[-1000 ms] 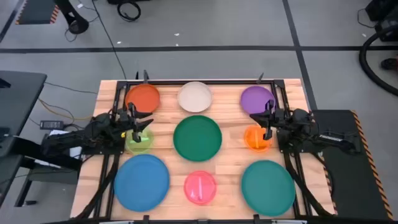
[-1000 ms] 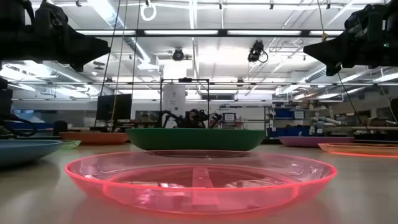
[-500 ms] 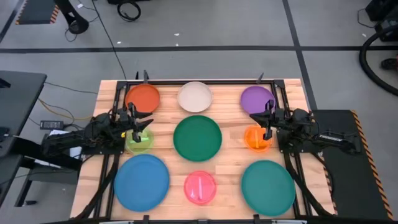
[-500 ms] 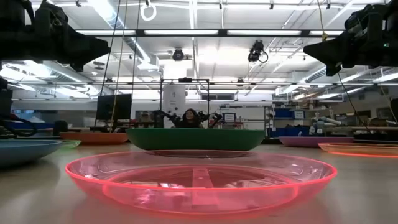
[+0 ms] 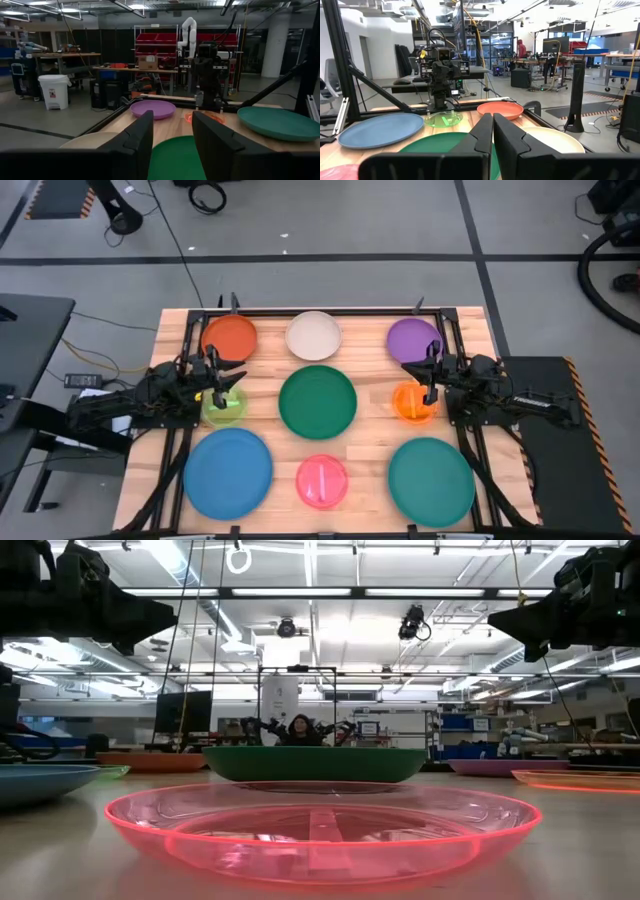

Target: Stack plastic plates

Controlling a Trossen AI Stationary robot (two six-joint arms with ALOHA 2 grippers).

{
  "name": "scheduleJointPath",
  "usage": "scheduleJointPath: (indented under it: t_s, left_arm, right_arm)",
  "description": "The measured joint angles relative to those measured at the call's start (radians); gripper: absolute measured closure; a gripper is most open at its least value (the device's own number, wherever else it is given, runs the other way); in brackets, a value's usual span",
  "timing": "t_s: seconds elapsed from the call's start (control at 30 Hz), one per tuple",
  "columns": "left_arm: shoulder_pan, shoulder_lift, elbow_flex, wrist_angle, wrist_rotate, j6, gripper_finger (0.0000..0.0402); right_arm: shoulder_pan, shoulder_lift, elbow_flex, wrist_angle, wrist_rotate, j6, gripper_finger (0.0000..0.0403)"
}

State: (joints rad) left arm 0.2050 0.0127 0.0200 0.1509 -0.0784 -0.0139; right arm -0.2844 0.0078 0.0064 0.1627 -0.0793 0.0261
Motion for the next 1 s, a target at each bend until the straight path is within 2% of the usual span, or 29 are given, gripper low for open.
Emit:
scheduleJointPath:
  t_s: [0.47,0.7,0.8,0.9,1.0]
  left_arm:
    - [0.0,0.0,0.0,0.001,0.0,0.0,0.026]
    - [0.001,0.0,-0.001,0.2,-0.049,0.112,0.026]
    - [0.001,0.0,0.0,0.247,-0.048,0.06,0.026]
    - [0.0,0.0,0.0,0.215,-0.046,-0.046,0.026]
    - [0.0,0.006,0.0,0.175,-0.043,-0.023,0.026]
  right_arm:
    - [0.0,0.0,0.0,0.0,0.0,0.0,0.0378]
    - [0.0,0.0,0.0,0.0,0.0,0.0,0.0378]
    - [0.0,0.0,0.0,0.0,0.0,0.0,0.0378]
    - [0.0,0.0,0.0,0.0,0.0,0.0,0.0378]
    - [0.0,0.0,0.0,0.0,0.0,0.0,0.0378]
